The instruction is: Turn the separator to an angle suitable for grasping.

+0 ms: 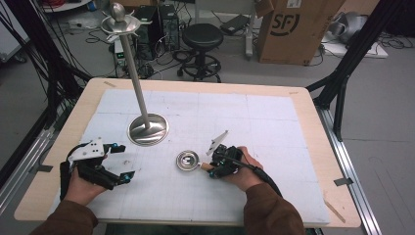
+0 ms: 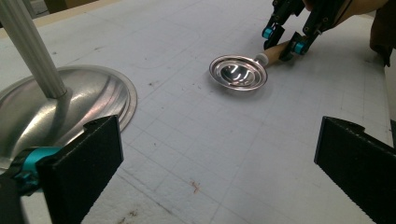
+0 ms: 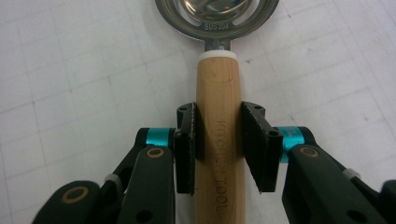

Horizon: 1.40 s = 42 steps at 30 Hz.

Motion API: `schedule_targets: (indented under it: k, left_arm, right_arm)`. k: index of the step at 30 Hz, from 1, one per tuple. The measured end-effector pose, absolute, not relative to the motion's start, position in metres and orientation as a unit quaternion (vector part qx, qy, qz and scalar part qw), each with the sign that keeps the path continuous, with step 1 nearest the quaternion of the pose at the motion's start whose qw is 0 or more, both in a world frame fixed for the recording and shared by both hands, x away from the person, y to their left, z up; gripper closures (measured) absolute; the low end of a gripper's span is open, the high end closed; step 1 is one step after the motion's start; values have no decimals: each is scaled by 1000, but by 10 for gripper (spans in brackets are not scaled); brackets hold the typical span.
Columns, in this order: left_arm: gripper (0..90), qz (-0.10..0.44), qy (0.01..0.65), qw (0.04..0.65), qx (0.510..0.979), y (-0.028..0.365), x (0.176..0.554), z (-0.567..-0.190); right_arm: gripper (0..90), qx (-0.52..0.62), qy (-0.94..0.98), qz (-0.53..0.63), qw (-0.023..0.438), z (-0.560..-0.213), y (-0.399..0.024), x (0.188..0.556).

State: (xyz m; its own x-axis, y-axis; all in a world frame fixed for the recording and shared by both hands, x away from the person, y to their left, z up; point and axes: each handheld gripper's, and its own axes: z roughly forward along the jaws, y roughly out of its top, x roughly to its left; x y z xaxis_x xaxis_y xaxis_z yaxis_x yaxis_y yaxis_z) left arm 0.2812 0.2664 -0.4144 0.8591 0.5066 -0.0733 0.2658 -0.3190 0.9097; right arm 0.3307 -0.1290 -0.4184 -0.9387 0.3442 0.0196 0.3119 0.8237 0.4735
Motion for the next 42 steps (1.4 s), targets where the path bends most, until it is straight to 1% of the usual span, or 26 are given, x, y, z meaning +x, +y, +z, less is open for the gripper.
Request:
schedule_targets:
  k: [7, 9, 13, 16, 20, 22, 29, 33, 42]
  left_arm:
    - [17, 113, 240, 532, 804, 266, 281, -415]
    - [17, 113, 241, 531, 804, 266, 281, -415]
    - [17, 113, 240, 530, 805, 267, 281, -415]
    - [17, 113, 239, 530, 806, 267, 281, -414]
    - [17, 114, 240, 530, 805, 267, 281, -414]
    - [17, 113, 239, 531, 805, 267, 281, -414]
    - [17, 112, 240, 530, 805, 267, 282, -415]
    - [17, 112, 239, 531, 805, 267, 282, -415]
    - [17, 113, 240, 531, 805, 267, 281, -414]
  right_arm:
    - [667, 166, 956, 239, 31, -420, -123, 330]
    - [656, 171, 956, 239, 28, -421, -124, 330]
    - [592, 180, 953, 241, 35, -417, -128, 327]
    - [588, 184, 953, 240, 36, -416, -134, 324]
    - [609, 185, 953, 236, 34, -417, -139, 320]
    - [652, 183, 956, 227, 39, -419, -138, 320]
    - [664, 165, 959, 228, 44, -421, -130, 320]
    - [665, 155, 960, 230, 40, -421, -125, 321]
    - [674, 110, 965, 236, 29, -419, -90, 321]
